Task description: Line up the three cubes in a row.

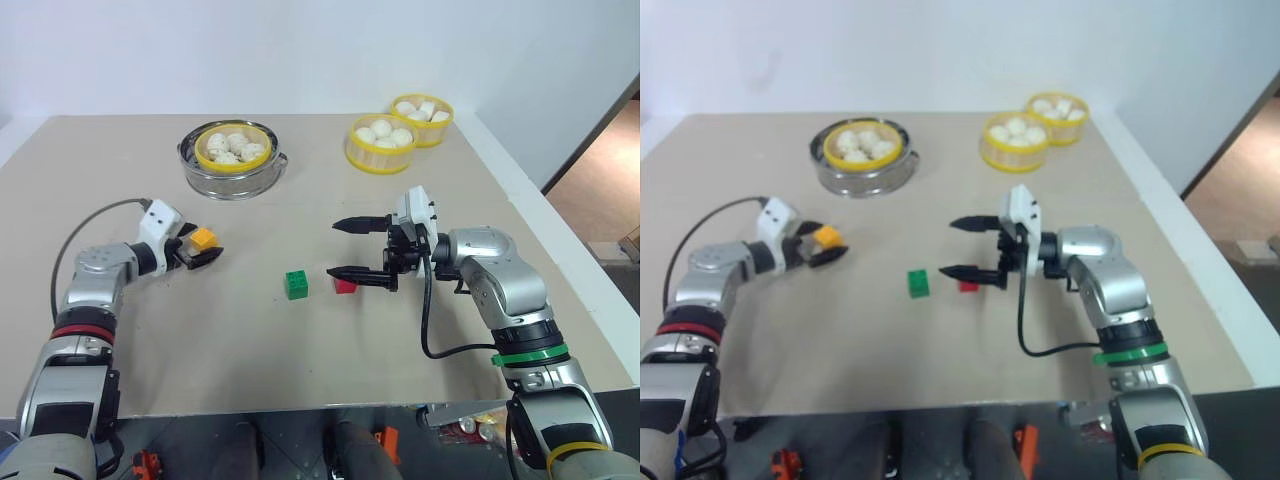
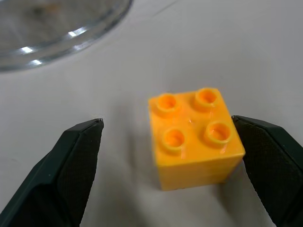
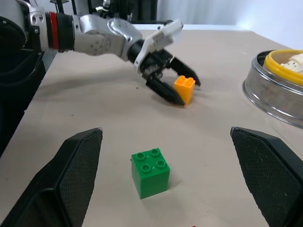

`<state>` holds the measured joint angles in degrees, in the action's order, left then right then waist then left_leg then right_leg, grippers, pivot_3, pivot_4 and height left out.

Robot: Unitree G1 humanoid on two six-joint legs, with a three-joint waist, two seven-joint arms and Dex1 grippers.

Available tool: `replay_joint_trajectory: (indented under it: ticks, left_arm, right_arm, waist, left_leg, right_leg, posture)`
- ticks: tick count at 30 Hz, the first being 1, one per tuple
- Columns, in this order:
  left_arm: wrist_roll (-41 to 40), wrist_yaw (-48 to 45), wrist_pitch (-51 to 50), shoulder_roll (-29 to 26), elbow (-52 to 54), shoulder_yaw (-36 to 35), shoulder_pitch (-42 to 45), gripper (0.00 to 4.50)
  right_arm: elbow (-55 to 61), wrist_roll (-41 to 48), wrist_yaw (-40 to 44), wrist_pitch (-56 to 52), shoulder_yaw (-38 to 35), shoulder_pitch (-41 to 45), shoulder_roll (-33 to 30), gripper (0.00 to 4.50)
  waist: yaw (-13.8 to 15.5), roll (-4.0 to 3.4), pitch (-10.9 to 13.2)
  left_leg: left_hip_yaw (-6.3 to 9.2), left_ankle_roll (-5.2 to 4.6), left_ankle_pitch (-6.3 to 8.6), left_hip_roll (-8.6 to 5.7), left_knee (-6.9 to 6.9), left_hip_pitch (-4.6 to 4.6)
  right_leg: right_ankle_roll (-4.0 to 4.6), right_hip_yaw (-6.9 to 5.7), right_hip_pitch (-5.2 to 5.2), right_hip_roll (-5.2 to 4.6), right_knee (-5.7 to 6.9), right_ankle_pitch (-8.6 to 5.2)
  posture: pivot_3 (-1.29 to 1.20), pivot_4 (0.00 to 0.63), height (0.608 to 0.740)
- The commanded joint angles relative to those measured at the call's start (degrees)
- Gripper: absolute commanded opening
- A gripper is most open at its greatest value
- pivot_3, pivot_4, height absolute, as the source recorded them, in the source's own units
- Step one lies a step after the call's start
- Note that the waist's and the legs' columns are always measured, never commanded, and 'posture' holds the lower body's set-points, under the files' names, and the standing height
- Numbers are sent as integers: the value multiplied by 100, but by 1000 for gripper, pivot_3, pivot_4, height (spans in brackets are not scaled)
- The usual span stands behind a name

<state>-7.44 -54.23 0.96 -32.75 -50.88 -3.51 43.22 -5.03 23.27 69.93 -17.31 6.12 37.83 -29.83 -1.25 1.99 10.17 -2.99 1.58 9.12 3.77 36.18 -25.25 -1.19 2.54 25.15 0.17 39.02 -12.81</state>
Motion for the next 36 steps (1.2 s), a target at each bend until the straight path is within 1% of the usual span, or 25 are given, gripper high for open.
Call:
replay_joint_trajectory:
  ticks: [1, 4, 5, 7, 9, 11, 14, 17, 19, 20, 24, 25, 31, 36]
  left_arm:
    - [-141, 268, -174, 114, 91, -186, 145, 3281]
    - [-190, 296, -306, 205, 87, -221, 116, 2306]
    - [-167, 319, -310, 215, 99, -203, 100, 1893]
    - [-142, 348, -319, 216, 141, -170, 77, 1372]
    - [-178, 314, -411, 210, 237, -168, 49, 1399]
    - [-249, 123, -602, 137, 568, -138, -67, 1399]
    - [-585, -712, -736, 5, 1590, -66, -476, 1399]
    - [-908, -1680, -941, -246, 2760, 171, -1071, 1399]
    - [-1003, -2195, -973, -486, 3330, 346, -1426, 1399]
    - [-1004, -2336, -942, -570, 3437, 400, -1528, 1399]
    - [-851, -2656, -616, -703, 3191, 570, -1566, 1399]
    - [-852, -2706, -556, -672, 3119, 597, -1527, 1399]
    - [-787, -2778, -294, -413, 2748, 738, -1286, 1399]
    - [-744, -2752, -215, -205, 2649, 855, -1156, 1399]
  right_arm:
    - [16, -15, 24, 138, -95, 8, -58, 4500]
    - [1, -43, 41, 162, -64, 36, -67, 4500]
    - [-8, -49, 44, 163, -59, 48, -65, 4500]
    - [-28, -56, 53, 162, -51, 69, -62, 4500]
    - [-47, -59, 62, 157, -41, 95, -60, 4500]
    - [-40, -59, 68, 137, -30, 116, -66, 4500]
    - [-34, -45, 76, 85, -33, 159, -82, 4500]
    - [-53, -63, 107, 73, -26, 187, -112, 4500]
    - [-71, -76, 130, 58, -28, 199, -131, 4500]
    - [-81, -85, 134, 58, -29, 204, -136, 4500]
    - [-109, -98, 141, 64, -28, 217, -147, 4500]
    - [-104, -97, 138, 58, -30, 211, -151, 4500]
    - [-35, -110, 117, 24, -34, 164, -198, 4500]
    - [24, -118, 105, -17, -43, 129, -271, 4500]
  waist:
    - [0, 0, 0]
    - [-6, 0, 0]
    - [-7, 0, 0]
    - [-6, 0, 0]
    - [-6, 0, 0]
    - [-7, 0, 0]
    - [-16, 0, 0]
    - [-17, 0, 0]
    - [-15, 0, 0]
    - [-16, 0, 0]
    - [-10, -1, 0]
    - [-10, 0, 0]
    - [-7, 0, 0]
    - [-7, 0, 0]
  left_leg:
    - [1, 0, 0, 0, 0, 0]
    - [2, 0, 0, 1, 0, 1]
    - [2, 0, 0, 1, 0, 3]
    - [3, 0, 0, 1, 0, 4]
    - [3, 0, 0, 1, 0, 4]
    - [2, 0, 0, 0, 0, 4]
    - [0, 0, 0, 1, -2, 3]
    - [0, 2, 1, 1, -10, 3]
    - [2, 2, 1, 2, -16, 5]
    - [2, 2, 1, 2, -18, 8]
    - [4, 0, 0, 3, -18, 11]
    - [4, -2, -1, 3, -16, 11]
    - [-1, -2, -1, 1, 2, 5]
    - [1, -2, -1, 2, 0, 4]
  right_leg:
    - [0, 0, 0, 0, 0, 0]
    - [0, 0, 0, 2, 1, 1]
    - [0, 0, 0, 3, 2, 1]
    - [0, 0, -1, 4, 2, 1]
    - [0, 0, -1, 3, 2, 1]
    - [0, 0, -2, 2, 2, 1]
    - [1, 3, 0, 2, 2, 0]
    - [7, 3, 3, 2, 1, -5]
    - [12, 2, 3, 3, 2, -8]
    - [13, 2, 3, 3, 2, -9]
    - [28, 0, 3, 4, 3, -12]
    - [40, 0, 2, 2, 3, -18]
    - [35, 2, -1, -3, 2, -16]
    - [27, 2, 1, 1, 2, -13]
  posture:
    - [0, 150, 740]
    - [0, 150, 740]
    - [0, 150, 740]
    - [0, 150, 740]
    - [0, 150, 740]
    - [0, 150, 740]
    - [0, 150, 740]
    - [0, 150, 740]
    - [0, 150, 740]
    - [0, 150, 740]
    - [0, 150, 740]
    - [0, 150, 740]
    - [0, 150, 740]
    - [0, 150, 740]
